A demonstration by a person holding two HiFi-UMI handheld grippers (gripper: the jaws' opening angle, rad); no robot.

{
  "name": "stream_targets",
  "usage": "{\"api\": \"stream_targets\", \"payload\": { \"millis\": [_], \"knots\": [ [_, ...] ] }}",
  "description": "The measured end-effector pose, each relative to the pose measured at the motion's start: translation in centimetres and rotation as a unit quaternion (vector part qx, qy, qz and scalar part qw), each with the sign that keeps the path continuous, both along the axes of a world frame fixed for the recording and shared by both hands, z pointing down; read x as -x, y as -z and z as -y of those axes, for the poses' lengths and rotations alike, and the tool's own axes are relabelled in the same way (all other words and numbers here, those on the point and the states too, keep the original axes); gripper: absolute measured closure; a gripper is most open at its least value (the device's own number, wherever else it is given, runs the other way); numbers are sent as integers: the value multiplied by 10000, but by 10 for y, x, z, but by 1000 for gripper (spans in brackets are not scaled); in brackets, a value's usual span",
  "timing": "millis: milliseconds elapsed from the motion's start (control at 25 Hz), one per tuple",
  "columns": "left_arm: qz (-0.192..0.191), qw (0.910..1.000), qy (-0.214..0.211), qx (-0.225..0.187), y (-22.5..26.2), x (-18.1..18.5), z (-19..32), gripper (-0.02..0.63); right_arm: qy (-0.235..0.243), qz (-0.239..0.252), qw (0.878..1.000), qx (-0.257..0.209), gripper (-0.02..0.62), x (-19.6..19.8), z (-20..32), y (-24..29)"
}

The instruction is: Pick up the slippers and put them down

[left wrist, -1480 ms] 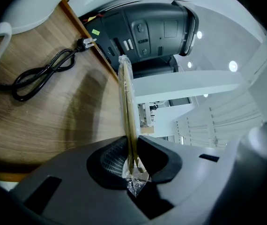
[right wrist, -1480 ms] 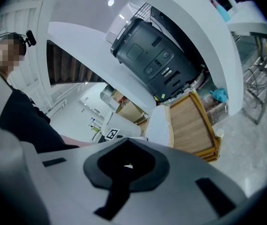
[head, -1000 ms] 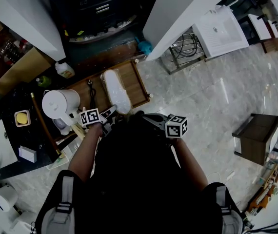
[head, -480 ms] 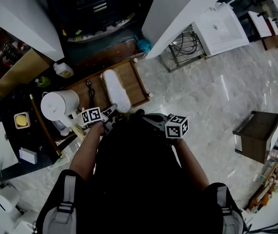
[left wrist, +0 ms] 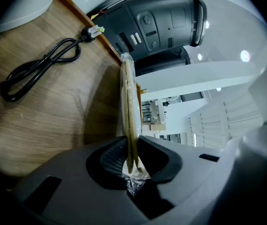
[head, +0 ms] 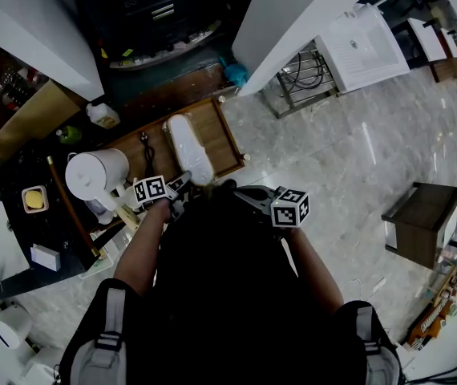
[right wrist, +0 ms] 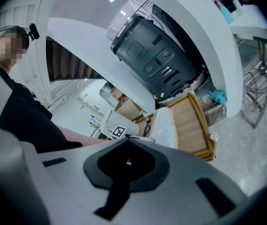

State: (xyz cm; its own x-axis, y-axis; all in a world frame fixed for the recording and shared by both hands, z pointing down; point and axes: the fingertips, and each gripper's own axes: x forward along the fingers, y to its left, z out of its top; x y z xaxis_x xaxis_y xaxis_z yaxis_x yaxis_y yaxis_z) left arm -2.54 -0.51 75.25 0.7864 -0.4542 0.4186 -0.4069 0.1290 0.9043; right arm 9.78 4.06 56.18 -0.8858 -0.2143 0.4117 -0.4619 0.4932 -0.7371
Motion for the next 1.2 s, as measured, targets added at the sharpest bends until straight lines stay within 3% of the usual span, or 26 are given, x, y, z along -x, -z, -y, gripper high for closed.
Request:
{"api": "stream_targets", "payload": {
  "millis": [480, 880, 1200],
  "knots": [
    [114, 9998, -123, 129, -6, -4, -2, 514, 15, 10, 10000, 0, 588, 0, 0, 1],
    [402, 9989, -214, 60, -8, -4, 1, 389, -2, 16, 10000, 6, 588, 0, -1, 1],
    [732, 9973, -42, 24, -11, 6, 6, 300, 19, 23, 10000, 9, 588, 2, -1, 0]
  ]
}}
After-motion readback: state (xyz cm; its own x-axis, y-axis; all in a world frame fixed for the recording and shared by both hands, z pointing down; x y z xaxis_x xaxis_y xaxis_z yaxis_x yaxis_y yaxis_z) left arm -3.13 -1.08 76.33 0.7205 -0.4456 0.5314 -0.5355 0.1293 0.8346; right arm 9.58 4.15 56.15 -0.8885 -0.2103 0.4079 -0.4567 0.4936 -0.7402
